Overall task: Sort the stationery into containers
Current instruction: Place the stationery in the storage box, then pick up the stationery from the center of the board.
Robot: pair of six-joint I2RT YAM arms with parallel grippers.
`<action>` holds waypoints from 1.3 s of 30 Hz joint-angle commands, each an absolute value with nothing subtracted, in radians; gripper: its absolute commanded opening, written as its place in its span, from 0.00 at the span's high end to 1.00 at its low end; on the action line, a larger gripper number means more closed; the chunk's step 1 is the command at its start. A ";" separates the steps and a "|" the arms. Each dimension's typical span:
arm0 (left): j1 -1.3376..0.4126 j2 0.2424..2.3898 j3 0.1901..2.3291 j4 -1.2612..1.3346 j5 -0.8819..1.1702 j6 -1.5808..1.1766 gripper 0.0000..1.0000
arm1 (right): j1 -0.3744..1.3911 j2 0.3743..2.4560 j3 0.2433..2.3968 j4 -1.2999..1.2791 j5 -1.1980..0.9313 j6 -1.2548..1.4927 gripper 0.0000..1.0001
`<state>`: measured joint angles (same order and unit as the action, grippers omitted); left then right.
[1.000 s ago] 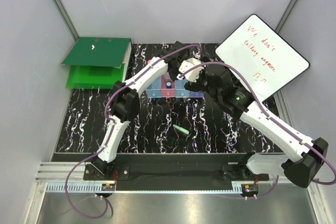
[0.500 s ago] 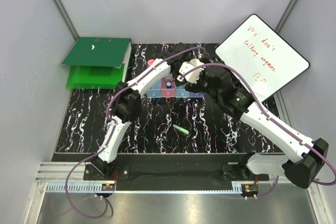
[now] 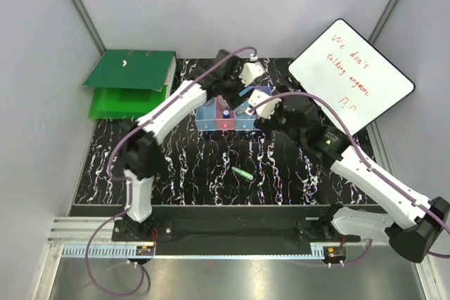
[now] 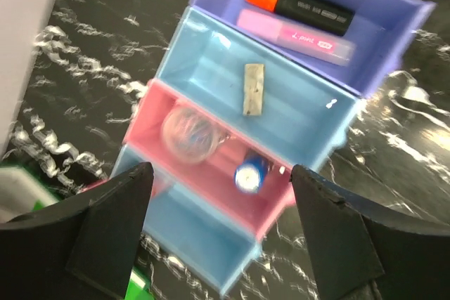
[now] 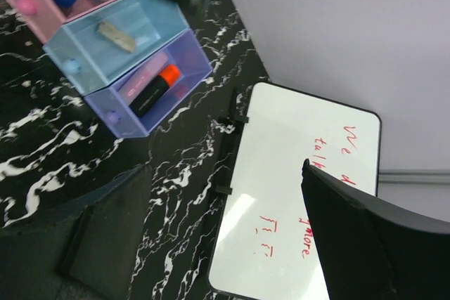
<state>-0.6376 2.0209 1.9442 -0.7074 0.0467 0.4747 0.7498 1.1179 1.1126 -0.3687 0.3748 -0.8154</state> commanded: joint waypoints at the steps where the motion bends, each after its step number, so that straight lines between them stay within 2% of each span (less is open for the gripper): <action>1: -0.615 1.740 1.787 -0.702 0.155 0.484 0.14 | 0.746 1.065 1.185 -0.578 0.197 -0.755 0.07; 3: -0.612 1.624 1.646 -0.732 0.225 0.567 0.14 | 0.749 1.068 1.201 -0.728 0.070 -0.736 0.08; 8: -0.604 1.396 1.359 -0.759 0.337 0.686 0.15 | 0.749 1.111 1.158 -0.957 -0.060 -0.719 0.11; 14: -0.650 1.264 1.135 -0.765 0.472 0.954 0.16 | 0.749 1.057 1.065 -0.922 0.063 -0.762 0.15; 19: -0.701 1.411 1.219 -0.831 0.538 1.083 0.18 | 0.747 1.006 1.077 -0.913 0.164 -0.759 0.17; 27: -0.818 1.649 1.365 -0.891 0.465 1.224 0.18 | 0.746 0.899 1.095 -0.844 0.317 -0.851 0.14; 39: -0.907 1.871 1.433 -0.882 0.446 1.164 0.22 | 0.726 0.962 1.264 -0.762 0.360 -0.950 0.13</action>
